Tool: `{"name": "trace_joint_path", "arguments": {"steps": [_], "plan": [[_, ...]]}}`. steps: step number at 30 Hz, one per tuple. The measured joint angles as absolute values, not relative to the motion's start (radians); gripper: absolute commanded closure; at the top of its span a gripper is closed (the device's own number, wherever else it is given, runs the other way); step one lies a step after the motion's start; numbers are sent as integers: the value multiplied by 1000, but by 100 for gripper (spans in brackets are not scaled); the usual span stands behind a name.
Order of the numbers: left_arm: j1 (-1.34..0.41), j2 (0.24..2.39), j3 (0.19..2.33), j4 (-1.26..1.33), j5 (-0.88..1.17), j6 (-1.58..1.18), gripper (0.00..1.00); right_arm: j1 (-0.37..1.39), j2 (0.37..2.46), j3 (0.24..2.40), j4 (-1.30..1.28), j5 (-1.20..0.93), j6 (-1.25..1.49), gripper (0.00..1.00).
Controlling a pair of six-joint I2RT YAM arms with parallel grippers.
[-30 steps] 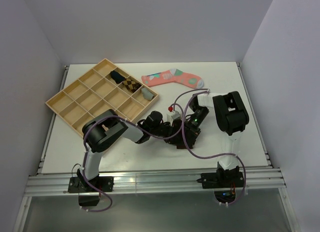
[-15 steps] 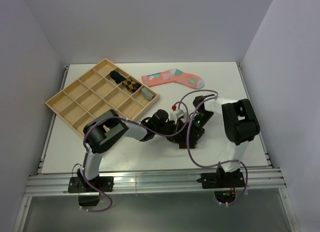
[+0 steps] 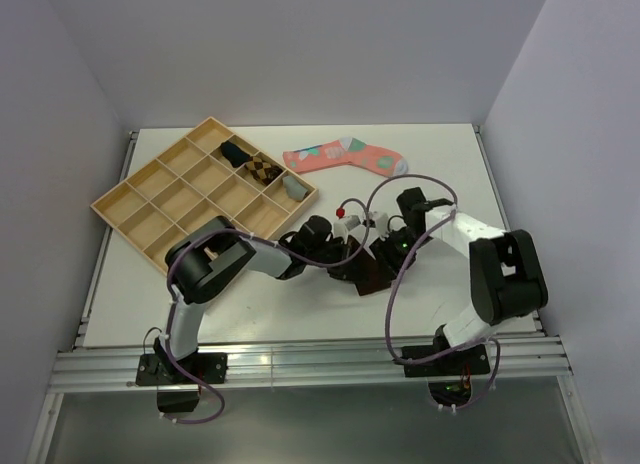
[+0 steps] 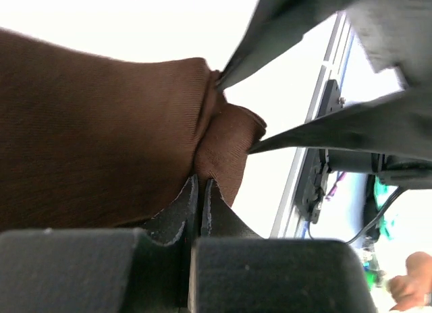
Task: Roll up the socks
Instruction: Roll the sock at the center of the board.
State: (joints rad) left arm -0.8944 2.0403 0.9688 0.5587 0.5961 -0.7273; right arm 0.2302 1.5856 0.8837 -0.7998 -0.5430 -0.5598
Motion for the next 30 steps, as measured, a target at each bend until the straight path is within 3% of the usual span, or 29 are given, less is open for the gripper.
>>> {"name": "trace_joint_path", "arguments": {"steps": [17,30], "plan": [[-844,2095,1090,344,739,-796,100,199,1154,683,-638,-599,-808,44],[-802,2174,1282,-3,859,-729,100,354,1083,606,-673,-602,-1029,43]]}}
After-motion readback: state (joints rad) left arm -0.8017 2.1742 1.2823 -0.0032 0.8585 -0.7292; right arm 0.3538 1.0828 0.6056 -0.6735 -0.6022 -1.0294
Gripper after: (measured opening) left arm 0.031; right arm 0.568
